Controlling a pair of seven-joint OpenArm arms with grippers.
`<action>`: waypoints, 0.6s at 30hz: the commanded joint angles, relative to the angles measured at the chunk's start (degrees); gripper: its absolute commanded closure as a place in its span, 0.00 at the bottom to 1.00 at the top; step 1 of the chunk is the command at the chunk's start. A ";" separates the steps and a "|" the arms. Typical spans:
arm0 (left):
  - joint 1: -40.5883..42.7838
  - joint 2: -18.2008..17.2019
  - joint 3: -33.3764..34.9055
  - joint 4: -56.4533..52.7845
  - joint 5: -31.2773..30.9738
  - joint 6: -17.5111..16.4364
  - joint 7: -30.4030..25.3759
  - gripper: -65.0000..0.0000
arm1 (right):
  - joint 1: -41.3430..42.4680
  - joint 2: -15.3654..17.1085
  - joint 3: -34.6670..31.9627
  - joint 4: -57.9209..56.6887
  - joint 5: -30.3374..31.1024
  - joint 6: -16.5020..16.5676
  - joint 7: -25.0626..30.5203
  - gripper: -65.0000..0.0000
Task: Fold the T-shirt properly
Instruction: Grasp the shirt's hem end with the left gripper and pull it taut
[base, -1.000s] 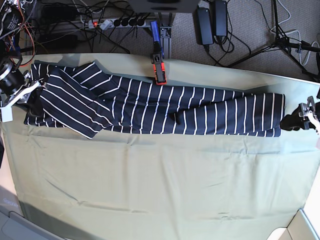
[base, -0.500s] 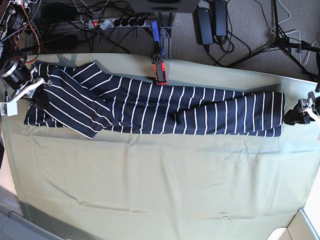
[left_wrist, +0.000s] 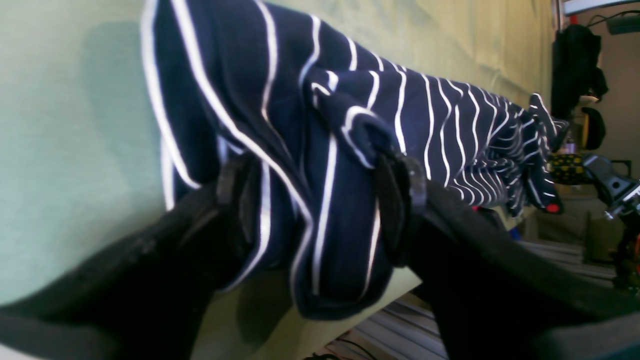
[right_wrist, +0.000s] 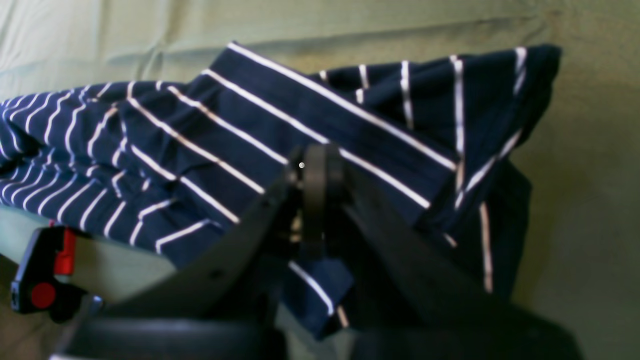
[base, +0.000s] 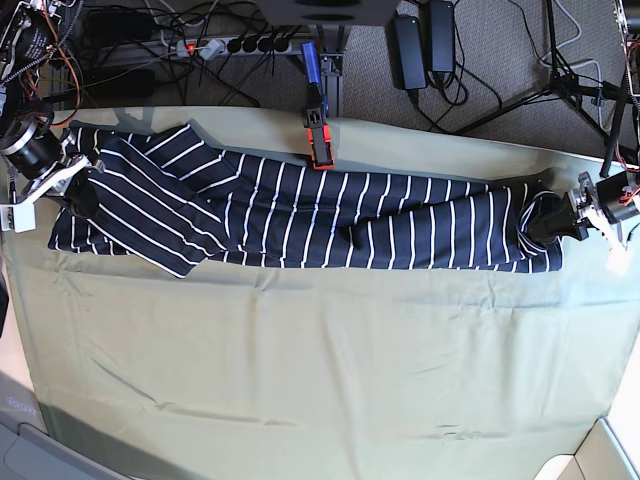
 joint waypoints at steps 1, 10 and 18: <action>-0.92 -1.42 -0.59 0.52 -1.46 -1.76 -0.39 0.42 | 0.39 1.05 0.37 0.72 0.92 2.45 1.07 1.00; -0.90 0.22 -0.59 0.35 -1.22 -1.76 -1.07 0.42 | 0.39 1.05 0.37 0.72 0.90 2.45 1.07 1.00; -0.90 0.92 -0.59 0.35 -1.11 -1.76 -1.73 0.42 | 0.39 1.05 0.37 0.72 0.92 2.45 1.05 1.00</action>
